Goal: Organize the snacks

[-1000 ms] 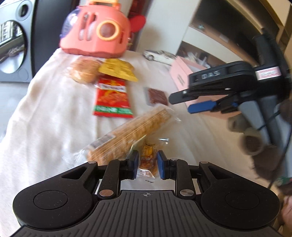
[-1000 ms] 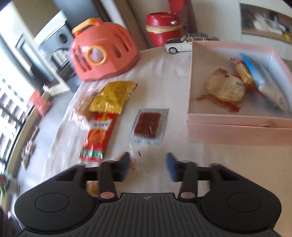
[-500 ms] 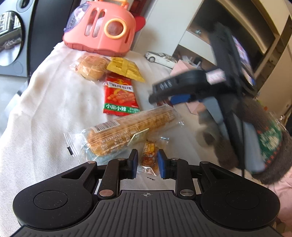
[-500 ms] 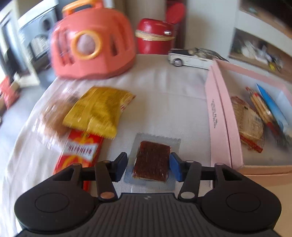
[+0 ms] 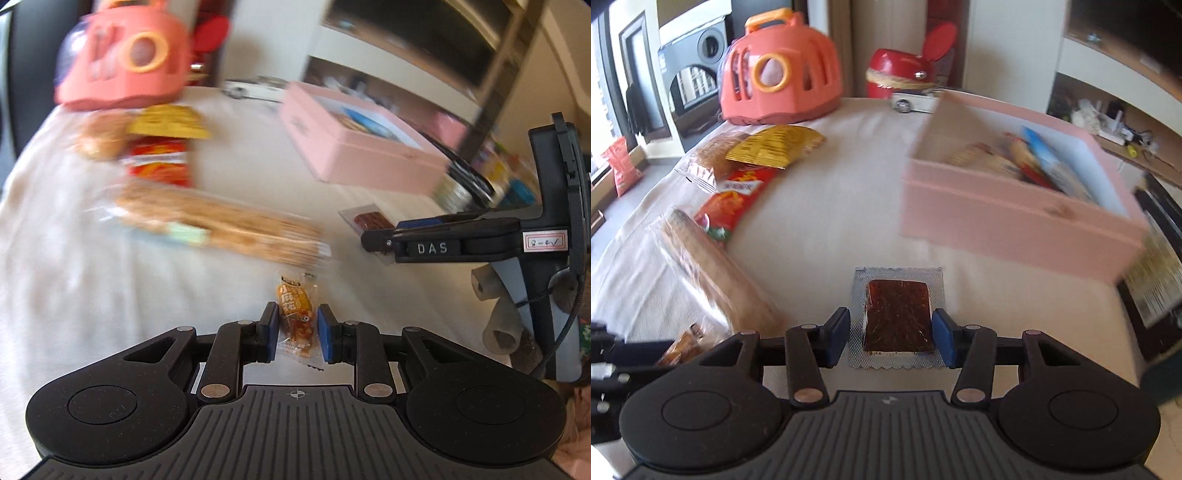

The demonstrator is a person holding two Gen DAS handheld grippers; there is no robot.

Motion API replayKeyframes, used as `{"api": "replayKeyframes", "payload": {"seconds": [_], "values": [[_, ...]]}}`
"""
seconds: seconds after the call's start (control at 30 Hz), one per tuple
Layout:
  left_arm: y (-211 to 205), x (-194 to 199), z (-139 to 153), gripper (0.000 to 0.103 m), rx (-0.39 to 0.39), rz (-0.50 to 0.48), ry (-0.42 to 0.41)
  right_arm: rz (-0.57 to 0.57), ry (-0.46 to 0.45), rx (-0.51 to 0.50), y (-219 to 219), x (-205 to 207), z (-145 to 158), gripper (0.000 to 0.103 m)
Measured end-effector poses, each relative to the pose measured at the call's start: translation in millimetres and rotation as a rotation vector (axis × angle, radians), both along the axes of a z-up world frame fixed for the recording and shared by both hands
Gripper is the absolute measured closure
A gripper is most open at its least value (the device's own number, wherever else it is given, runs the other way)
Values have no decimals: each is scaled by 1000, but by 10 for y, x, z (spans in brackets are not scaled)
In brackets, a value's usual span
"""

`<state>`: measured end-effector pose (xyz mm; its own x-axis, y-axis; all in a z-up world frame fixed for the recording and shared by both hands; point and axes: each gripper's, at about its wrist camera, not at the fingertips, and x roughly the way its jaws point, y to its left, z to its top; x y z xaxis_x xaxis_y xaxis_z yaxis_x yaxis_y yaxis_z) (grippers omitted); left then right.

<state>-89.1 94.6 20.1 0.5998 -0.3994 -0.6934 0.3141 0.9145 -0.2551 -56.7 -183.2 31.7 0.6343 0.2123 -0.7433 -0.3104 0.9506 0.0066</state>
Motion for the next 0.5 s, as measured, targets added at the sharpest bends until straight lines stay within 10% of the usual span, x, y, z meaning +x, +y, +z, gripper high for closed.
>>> {"api": "replayKeyframes", "payload": {"seconds": [0.1,0.27,0.5], "values": [[-221,-18,-6,76,42,-53,-13,-3,-50,-32,-220,-229,-52,51],[-384,-9,-10,76,90,-60,-13,-56,-115,-5,-510,-472,-174,8],[-290,38,18,76,77,39,26,-114,-113,53,-622,-526,-237,0]]}}
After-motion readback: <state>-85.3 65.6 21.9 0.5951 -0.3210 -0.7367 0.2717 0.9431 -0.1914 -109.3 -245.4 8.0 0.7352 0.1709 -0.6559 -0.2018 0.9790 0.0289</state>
